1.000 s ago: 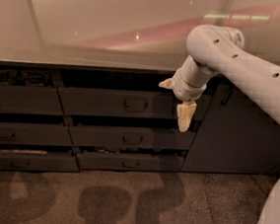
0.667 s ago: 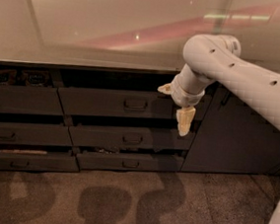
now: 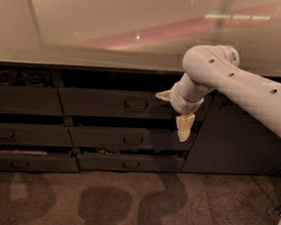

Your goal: Open top drawer

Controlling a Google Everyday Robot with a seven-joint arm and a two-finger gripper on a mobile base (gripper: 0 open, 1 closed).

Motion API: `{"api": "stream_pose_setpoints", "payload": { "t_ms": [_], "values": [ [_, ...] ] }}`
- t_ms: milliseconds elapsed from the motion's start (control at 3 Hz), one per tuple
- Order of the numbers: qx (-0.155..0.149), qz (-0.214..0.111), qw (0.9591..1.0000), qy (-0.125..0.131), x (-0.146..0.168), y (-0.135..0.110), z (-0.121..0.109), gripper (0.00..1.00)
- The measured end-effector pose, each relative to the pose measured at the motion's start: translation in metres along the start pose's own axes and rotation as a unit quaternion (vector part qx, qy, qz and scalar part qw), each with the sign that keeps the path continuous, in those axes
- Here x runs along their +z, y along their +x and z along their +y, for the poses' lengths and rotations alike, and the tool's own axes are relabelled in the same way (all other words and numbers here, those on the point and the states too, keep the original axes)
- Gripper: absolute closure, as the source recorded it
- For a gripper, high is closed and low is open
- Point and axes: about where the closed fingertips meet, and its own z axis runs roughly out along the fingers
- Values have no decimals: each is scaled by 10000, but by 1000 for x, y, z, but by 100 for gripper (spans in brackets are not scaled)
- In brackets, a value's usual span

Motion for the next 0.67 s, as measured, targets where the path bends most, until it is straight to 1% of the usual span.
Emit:
{"api": "stream_pose_setpoints", "payload": {
  "t_ms": [333,667],
  "values": [
    [326,32,9992,227,0,2,0,0],
    [905,186,9938,617,-1,5,0,0]
  ]
}}
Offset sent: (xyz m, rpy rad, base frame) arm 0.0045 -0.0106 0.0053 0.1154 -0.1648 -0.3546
